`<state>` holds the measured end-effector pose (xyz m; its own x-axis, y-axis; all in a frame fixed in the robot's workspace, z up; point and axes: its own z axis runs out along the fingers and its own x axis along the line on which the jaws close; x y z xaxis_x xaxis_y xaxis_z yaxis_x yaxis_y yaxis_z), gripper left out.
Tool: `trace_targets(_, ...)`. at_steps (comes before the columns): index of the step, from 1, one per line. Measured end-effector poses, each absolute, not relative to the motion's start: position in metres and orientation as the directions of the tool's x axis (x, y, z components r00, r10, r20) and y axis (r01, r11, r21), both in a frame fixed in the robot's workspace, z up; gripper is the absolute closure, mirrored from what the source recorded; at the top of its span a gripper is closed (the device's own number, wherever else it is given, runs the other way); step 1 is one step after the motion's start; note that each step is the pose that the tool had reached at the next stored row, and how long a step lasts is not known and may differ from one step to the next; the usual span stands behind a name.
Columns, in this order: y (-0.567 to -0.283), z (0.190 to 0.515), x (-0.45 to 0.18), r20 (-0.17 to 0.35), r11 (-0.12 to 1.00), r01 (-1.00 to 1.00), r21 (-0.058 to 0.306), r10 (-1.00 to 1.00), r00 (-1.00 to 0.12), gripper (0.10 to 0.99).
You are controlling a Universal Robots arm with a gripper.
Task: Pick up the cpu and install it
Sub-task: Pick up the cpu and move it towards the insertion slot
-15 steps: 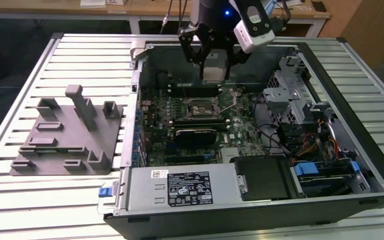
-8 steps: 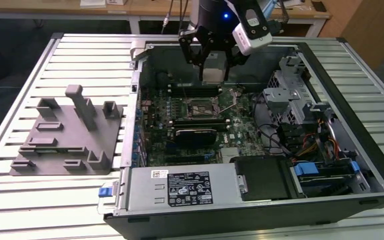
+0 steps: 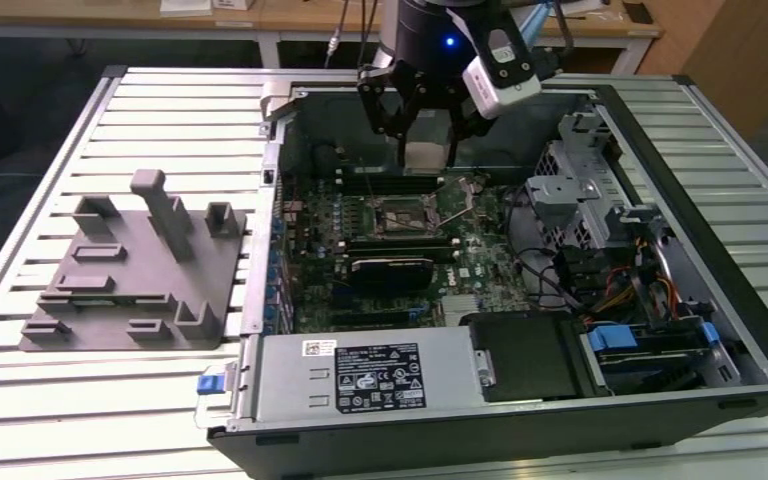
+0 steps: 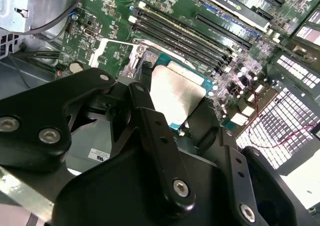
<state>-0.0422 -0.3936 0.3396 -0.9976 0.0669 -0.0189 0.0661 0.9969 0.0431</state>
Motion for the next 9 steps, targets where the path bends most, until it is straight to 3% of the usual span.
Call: trace_targets(9, -0.3934, 0.3331, -0.0422, -0.019, 0.997, 0.066, 0.043, 0.067, -0.998, 0.545)
